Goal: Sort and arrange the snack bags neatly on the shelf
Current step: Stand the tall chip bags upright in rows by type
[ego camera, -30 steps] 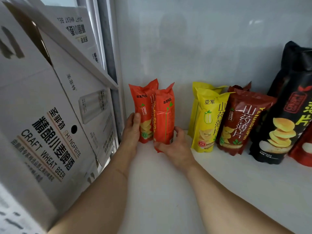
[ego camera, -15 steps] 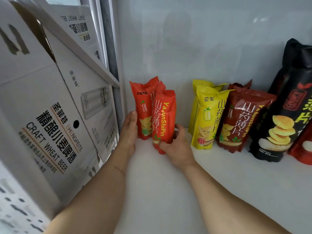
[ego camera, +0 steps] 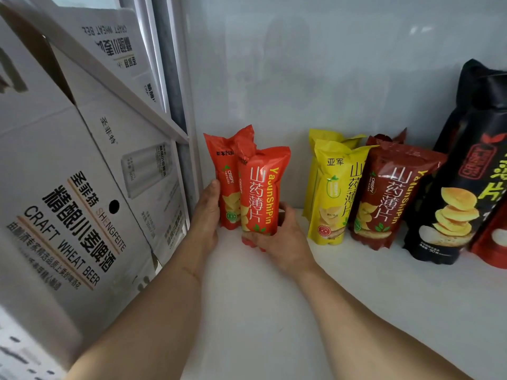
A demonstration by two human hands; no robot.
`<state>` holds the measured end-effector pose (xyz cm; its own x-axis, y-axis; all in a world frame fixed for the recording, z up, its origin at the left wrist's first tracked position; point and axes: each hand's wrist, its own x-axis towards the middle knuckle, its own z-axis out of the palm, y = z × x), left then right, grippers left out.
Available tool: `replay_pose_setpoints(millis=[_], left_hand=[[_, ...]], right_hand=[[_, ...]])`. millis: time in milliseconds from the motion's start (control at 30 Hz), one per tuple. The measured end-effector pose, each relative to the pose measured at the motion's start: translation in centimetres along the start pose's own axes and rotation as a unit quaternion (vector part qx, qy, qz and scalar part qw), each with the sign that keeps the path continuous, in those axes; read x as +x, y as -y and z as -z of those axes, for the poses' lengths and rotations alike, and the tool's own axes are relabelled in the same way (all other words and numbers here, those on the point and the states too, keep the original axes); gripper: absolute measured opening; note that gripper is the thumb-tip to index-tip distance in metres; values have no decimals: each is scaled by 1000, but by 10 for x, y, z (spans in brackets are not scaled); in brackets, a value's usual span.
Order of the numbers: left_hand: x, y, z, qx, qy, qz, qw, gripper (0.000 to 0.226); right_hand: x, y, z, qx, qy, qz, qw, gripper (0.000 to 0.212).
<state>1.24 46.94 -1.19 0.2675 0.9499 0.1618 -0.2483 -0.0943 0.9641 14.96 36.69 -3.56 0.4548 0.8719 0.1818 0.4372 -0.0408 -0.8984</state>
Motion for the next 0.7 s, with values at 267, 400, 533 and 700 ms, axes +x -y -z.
replay_pose_setpoints(millis=[267, 400, 533, 700], left_hand=[[18, 6, 0, -24, -10, 28, 999, 98], [22, 9, -1, -13, 23, 37, 999, 109], [20, 4, 0, 2, 90, 47, 995, 78], [18, -1, -4, 23, 107, 67, 992, 62]], right_hand=[[-3, 2, -2, -40, -23, 4, 999, 119], [-3, -1, 0, -45, -36, 8, 998, 96], [-7, -3, 2, -64, -37, 26, 997, 75], [-16, -2, 2, -79, -48, 37, 995, 78]])
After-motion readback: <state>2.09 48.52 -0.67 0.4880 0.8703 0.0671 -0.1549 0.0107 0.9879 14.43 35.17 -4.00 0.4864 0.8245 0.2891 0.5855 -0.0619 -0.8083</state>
